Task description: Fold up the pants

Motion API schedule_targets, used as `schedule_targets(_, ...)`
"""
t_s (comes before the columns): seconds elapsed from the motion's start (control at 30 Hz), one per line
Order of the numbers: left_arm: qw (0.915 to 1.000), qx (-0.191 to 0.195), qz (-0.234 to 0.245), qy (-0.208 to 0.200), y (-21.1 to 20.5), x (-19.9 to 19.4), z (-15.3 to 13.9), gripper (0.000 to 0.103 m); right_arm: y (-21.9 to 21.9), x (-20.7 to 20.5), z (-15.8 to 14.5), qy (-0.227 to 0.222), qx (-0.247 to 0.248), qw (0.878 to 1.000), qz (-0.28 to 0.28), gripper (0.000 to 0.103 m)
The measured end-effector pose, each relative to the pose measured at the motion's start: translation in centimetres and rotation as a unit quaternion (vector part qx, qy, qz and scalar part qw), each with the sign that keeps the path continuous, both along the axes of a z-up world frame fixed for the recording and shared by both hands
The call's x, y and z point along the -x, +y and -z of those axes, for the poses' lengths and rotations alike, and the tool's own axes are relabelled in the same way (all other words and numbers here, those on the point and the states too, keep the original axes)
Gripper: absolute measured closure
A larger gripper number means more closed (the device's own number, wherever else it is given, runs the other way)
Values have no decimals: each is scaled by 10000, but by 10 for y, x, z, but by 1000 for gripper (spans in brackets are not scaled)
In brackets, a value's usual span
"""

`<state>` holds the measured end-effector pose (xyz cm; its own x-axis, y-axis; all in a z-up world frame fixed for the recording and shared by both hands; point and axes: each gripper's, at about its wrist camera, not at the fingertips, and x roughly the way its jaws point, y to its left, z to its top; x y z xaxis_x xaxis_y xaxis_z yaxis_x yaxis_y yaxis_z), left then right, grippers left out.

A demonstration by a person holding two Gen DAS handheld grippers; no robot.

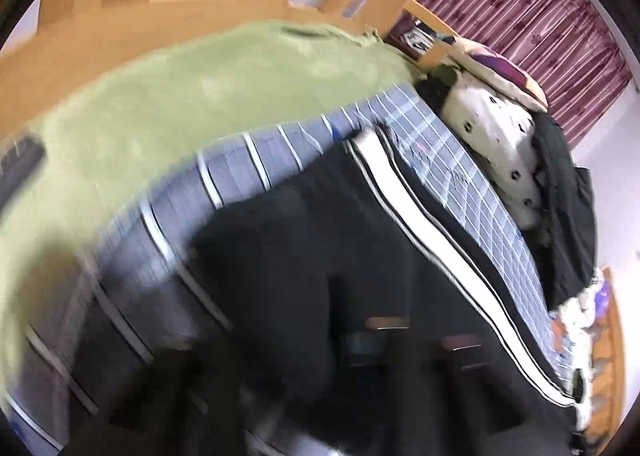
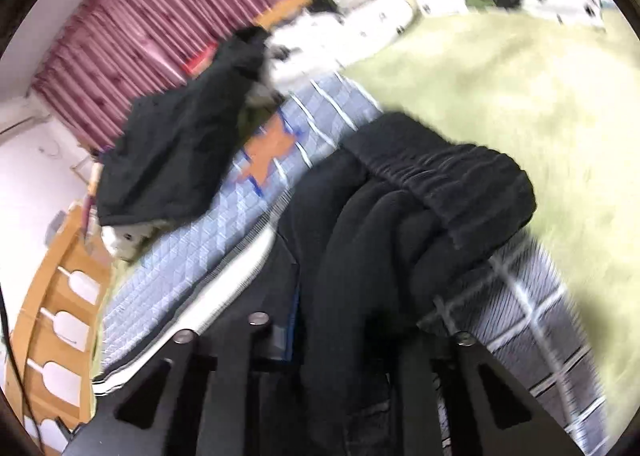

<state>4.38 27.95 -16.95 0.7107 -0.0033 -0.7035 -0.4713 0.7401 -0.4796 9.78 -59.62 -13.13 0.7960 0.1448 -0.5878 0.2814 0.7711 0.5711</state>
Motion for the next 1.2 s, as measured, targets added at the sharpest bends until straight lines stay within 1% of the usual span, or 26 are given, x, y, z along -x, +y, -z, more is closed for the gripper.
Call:
schedule_targets(0.03, 9997, 47, 91, -228, 4, 1, -5, 91, -3, 6, -7, -224, -98, 9997, 36, 90)
schedule_targets(0.07, 9996, 13, 102, -262, 5, 2, -5, 91, -5, 12, -11, -427, -176, 9989, 121, 90)
schedule_targets(0.1, 9998, -45, 98, -173, 3, 0, -4, 91, -4, 14, -10, -440, -191, 9987, 145, 89)
schedule_targets(0.13, 9998, -149, 110, 26, 2, -2, 1, 91, -3, 14, -6, -291, -112, 9994, 159, 88)
schedule_targets(0.17, 9992, -282, 151, 251, -1, -3, 9, 91, -1, 12, 2, -44, -11, 9999, 161, 88)
schedule_targets(0.2, 9988, -326, 198, 309, -1, -2, 13, 88, 1, 10, 13, 246, 64, 9996, 146, 85)
schedule_targets(0.23, 9985, -373, 245, 325, -1, 1, 14, 84, 2, 8, 25, 656, 179, 9976, 110, 82)
schedule_targets(0.27, 9982, -417, 278, 342, 0, 4, 12, 80, 1, 13, 33, 828, 198, 9964, 63, 80)
schedule_targets(0.33, 9970, -560, 300, 448, 2, 10, 6, 63, 0, 28, 31, 826, 230, 9963, 92, 69)
schedule_targets(0.4, 9945, -818, 365, 541, 0, 16, -4, 56, 2, 47, 14, 893, 562, 9941, 237, 61)
schedule_targets(0.47, 9885, -1171, 726, 629, -7, 19, -14, 56, 6, 56, -4, 929, 967, 9907, 230, 60)
schedule_targets(0.53, 9825, -1412, 1037, 639, -14, 23, -25, 56, 16, 57, -29, 924, 1360, 9863, 84, 60)
schedule_targets(0.57, 9803, -1496, 1173, 546, -20, 27, -32, 56, 22, 55, -39, 879, 1469, 9852, 8, 59)
schedule_targets(0.6, 9796, -1508, 1247, 449, -23, 33, -39, 56, 30, 54, -50, 816, 1588, 9839, -86, 56)
schedule_targets(0.63, 9794, -1460, 1366, 272, -27, 37, -47, 56, 40, 51, -61, 730, 1737, 9819, -190, 51)
schedule_targets(0.67, 9793, -1394, 1461, 115, -29, 41, -55, 55, 46, 49, -69, 658, 1835, 9805, -263, 48)
schedule_targets(0.7, 9791, -1371, 1502, 2, -30, 42, -62, 52, 60, 44, -78, 565, 1974, 9780, -370, 45)
schedule_targets(0.73, 9787, -1378, 1521, -110, -32, 42, -71, 47, 73, 38, -84, 488, 2097, 9754, -476, 41)
schedule_targets(0.8, 9784, -1416, 1488, -224, -33, 37, -83, 42, 102, 20, -91, 356, 2305, 9696, -744, 40)
schedule_targets(0.87, 9769, -1520, 1493, -186, -36, 20, -91, 42, 131, 5, -92, 277, 2395, 9640, -1122, 39)
schedule_targets(1.0, 9737, -1709, 1495, -160, -41, -13, -91, 42, 191, -39, -75, 256, 2539, 9490, -1853, 40)
schedule_targets(1.1, 9711, -1897, 1450, 35, -43, -42, -83, 42, 224, -64, -57, 254, 2484, 9403, -2312, 41)
schedule_targets(1.2, 9705, -1915, 1455, 185, -38, -71, -71, 42, 255, -92, -37, 313, 2521, 9263, -2783, 41)
